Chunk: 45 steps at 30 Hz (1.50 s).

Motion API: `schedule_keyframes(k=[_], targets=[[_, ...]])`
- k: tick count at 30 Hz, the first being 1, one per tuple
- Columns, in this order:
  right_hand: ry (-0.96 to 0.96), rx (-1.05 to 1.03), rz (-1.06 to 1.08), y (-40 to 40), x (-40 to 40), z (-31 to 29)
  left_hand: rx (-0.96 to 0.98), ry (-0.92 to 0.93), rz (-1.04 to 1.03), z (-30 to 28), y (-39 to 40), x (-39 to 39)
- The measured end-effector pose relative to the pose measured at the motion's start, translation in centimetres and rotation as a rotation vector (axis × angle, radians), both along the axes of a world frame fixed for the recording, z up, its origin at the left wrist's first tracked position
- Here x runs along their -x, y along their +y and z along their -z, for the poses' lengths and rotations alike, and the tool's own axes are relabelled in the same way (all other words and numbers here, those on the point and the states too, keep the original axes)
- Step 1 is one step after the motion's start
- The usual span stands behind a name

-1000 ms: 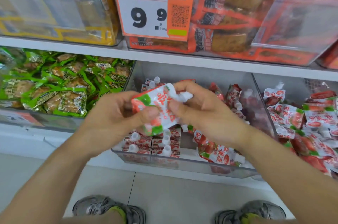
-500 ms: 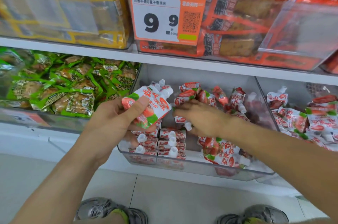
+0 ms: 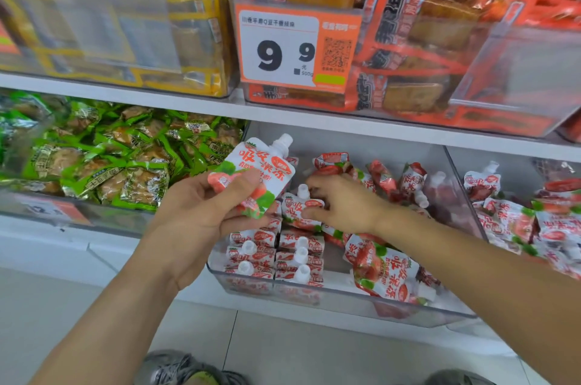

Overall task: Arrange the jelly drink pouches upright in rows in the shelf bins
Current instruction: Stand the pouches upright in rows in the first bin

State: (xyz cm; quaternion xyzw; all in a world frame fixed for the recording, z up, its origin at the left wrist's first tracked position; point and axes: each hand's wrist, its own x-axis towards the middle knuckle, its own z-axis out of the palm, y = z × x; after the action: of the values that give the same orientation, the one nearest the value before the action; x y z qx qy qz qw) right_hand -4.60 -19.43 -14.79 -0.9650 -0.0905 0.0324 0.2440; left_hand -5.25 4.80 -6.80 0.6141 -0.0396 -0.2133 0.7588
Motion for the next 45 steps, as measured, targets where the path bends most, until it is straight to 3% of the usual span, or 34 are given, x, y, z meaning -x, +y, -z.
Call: schedule_keyframes(k=[10, 16, 22, 27, 31, 34, 36, 38, 41, 42, 45], targets=[[-0.037, 0.261, -0.079, -0.3, 0.4, 0.9, -0.077, -0.055, -0.031, 0.7, 0.1, -0.1], [0.001, 0.113, -0.049, 0.6, -0.4, 0.4, -0.106, -0.068, -0.006, 0.8, 0.2, 0.3], [0.241, 0.012, -0.106, 0.2, 0.1, 0.2, -0.111, -0.065, -0.016, 0.7, 0.1, 0.0], [0.542, -0.296, -0.055, -0.6, 1.1, -0.2, -0.183, -0.110, -0.009, 0.8, -0.5, 0.0], [0.336, -0.146, -0.026, -0.1, 1.8, -0.4, -0.241, -0.174, -0.063, 1.2, -1.0, 0.1], [0.441, -0.187, -0.052, -0.4, 2.2, -0.8, -0.284, -0.262, -0.106, 1.6, -1.5, 0.2], [0.400, -0.191, -0.070, -1.0, 2.4, -1.9, -0.285, -0.323, -0.115, 1.8, -1.9, 0.4], [0.255, -0.321, 0.006, -1.2, 3.0, -3.4, -0.287, -0.367, -0.104, 2.2, -2.5, 0.4], [0.263, -0.987, 0.038, -0.3, 4.8, -5.3, -0.293, -0.429, -0.056, 2.8, -3.2, 0.4], [0.248, -1.100, 0.038, 0.1, 5.2, -5.4, -0.295, -0.452, -0.034, 2.9, -3.4, 0.4], [0.046, -1.094, 0.181, 1.0, 5.6, -5.0, -0.367, -0.574, 0.061, 3.4, -3.6, 0.3]])
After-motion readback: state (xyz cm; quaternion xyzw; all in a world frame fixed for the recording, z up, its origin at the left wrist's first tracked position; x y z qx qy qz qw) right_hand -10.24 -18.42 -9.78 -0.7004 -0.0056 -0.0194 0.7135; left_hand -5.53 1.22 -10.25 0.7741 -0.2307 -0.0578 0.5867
